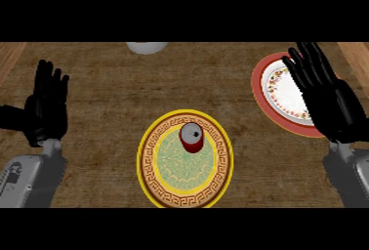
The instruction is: Pick the can from the plate and place it in the plate
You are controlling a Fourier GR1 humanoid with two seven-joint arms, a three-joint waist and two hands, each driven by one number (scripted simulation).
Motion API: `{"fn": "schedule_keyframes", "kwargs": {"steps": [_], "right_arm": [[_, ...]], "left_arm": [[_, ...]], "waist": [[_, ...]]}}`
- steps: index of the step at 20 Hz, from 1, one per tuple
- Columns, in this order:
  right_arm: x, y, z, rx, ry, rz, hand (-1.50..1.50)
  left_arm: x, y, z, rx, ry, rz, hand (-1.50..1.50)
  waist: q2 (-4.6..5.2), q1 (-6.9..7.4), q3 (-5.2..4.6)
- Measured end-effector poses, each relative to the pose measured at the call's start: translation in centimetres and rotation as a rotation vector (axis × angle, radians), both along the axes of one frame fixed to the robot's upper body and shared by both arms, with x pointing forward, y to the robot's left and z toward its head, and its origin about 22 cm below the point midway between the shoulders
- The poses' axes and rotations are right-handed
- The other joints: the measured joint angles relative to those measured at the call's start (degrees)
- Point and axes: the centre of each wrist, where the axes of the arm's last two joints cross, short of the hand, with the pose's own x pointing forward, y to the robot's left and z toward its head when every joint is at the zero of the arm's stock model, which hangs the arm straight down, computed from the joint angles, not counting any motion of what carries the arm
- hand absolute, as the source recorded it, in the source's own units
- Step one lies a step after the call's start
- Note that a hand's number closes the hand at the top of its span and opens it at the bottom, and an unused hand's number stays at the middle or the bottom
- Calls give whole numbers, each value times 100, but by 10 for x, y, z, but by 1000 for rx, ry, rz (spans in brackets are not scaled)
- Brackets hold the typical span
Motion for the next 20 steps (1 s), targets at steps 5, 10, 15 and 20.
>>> {"fn": "schedule_keyframes", "kwargs": {"steps": [5, 10, 15, 20], "right_arm": [[1, -10, 11, -58, -16, -259, 150], [-6, -54, 1, -303, 34, -669, -150], [-29, -18, -32, -272, -7, -938, -150], [-68, 26, -45, -328, -19, -995, -150]], "left_arm": [[-20, -7, -44, 49, 216, -92, 0], [-44, -11, -80, 58, 398, -191, 0], [-63, -21, -97, 55, 466, -291, 0], [-75, -30, -99, 64, 463, -340, 0]], "waist": [[-113, -96, -62], [-136, -372, -139], [-187, -257, -104], [-198, -157, -86]]}}
